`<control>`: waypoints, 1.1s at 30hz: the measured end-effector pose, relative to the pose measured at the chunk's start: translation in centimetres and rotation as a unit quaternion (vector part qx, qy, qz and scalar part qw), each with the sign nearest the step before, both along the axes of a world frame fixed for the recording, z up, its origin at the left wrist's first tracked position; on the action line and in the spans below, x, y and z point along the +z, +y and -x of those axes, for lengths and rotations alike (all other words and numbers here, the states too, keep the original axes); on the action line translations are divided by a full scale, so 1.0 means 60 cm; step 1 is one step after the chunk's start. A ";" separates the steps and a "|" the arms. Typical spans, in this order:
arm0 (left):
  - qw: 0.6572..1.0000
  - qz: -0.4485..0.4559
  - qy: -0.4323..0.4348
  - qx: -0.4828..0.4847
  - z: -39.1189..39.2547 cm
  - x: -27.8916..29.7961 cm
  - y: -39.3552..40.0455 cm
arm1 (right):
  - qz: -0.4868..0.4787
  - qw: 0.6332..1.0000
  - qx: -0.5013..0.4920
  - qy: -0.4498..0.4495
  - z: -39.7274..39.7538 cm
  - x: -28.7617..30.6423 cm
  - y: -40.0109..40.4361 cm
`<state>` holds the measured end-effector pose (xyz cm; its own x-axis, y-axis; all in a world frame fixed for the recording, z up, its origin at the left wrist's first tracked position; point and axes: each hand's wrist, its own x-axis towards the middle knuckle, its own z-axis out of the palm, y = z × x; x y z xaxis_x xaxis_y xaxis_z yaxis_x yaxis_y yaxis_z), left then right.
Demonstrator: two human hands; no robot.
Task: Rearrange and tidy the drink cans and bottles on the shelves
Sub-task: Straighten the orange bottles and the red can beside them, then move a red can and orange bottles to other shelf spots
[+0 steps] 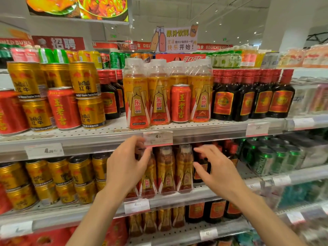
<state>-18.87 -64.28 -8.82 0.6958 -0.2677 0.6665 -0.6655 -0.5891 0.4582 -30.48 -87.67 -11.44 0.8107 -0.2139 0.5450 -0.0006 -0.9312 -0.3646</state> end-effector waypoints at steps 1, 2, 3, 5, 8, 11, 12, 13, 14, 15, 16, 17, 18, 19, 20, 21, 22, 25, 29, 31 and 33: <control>1.000 -0.006 0.007 -0.008 0.008 -0.009 -0.005 | -0.008 0.999 0.008 0.041 0.005 -0.003 -0.005; 1.000 -0.013 0.015 -0.017 0.016 -0.016 -0.011 | -0.016 0.997 0.016 0.079 0.008 -0.003 -0.012; 0.999 -0.022 0.025 -0.025 0.023 -0.023 -0.017 | -0.019 0.993 0.025 0.112 0.009 -0.002 -0.021; 0.997 -0.038 0.053 -0.043 0.038 -0.033 -0.033 | -0.014 0.988 0.044 0.148 0.010 0.001 -0.041; 0.993 -0.057 0.082 -0.056 0.053 -0.035 -0.060 | -0.014 0.986 0.060 0.155 0.011 0.004 -0.079; 0.993 -0.055 0.088 -0.048 0.063 -0.027 -0.090 | -0.013 0.987 0.068 0.147 0.014 0.012 -0.120; 0.994 -0.053 0.085 -0.044 0.066 -0.023 -0.099 | -0.012 0.987 0.072 0.144 0.015 0.016 -0.130; 0.995 -0.051 0.081 -0.040 0.069 -0.019 -0.107 | -0.011 0.987 0.076 0.140 0.015 0.020 -0.140; 0.995 -0.048 0.078 -0.036 0.072 -0.014 -0.114 | -0.009 0.988 0.081 0.135 0.014 0.025 -0.147; 0.995 -0.045 0.077 -0.032 0.074 -0.008 -0.119 | -0.008 0.988 0.085 0.130 0.011 0.031 -0.152; 0.996 -0.043 0.077 -0.029 0.076 -0.002 -0.123 | -0.008 0.988 0.089 0.124 0.009 0.037 -0.156; 0.996 -0.041 0.074 -0.029 0.075 0.004 -0.127 | -0.008 0.989 0.094 0.118 0.006 0.044 -0.158; 0.996 -0.040 0.069 -0.030 0.074 0.010 -0.129 | -0.009 0.989 0.099 0.110 0.003 0.051 -0.160; 0.997 -0.037 0.062 -0.031 0.072 0.017 -0.131 | -0.009 0.989 0.104 0.101 0.002 0.058 -0.161; 0.998 -0.033 0.055 -0.029 0.068 0.025 -0.133 | -0.008 0.990 0.107 0.092 0.001 0.067 -0.162; 0.998 -0.029 0.046 -0.025 0.065 0.034 -0.133 | -0.005 0.991 0.109 0.083 0.000 0.075 -0.163; 0.999 -0.025 0.037 -0.022 0.060 0.042 -0.133 | 0.001 0.991 0.109 0.073 0.000 0.085 -0.163; 1.000 -0.023 0.012 -0.013 0.047 0.060 -0.126 | 0.022 0.993 0.115 0.025 -0.008 0.116 -0.157; 0.999 -0.039 0.002 0.000 0.027 0.075 -0.105 | 0.045 0.987 0.145 -0.052 -0.040 0.164 -0.123; 0.999 -0.046 -0.001 -0.001 0.018 0.084 -0.097 | 0.059 0.982 0.159 -0.088 -0.063 0.188 -0.101; 0.998 -0.064 -0.008 0.005 0.008 0.093 -0.092 | 0.080 0.977 0.157 -0.117 -0.086 0.211 -0.080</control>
<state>-19.37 -69.78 -3.26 0.6887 -0.3444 0.6380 -0.6658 -0.6487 0.3686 -25.30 -92.47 1.20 0.6724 0.1290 0.7289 0.3608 -0.9169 -0.1705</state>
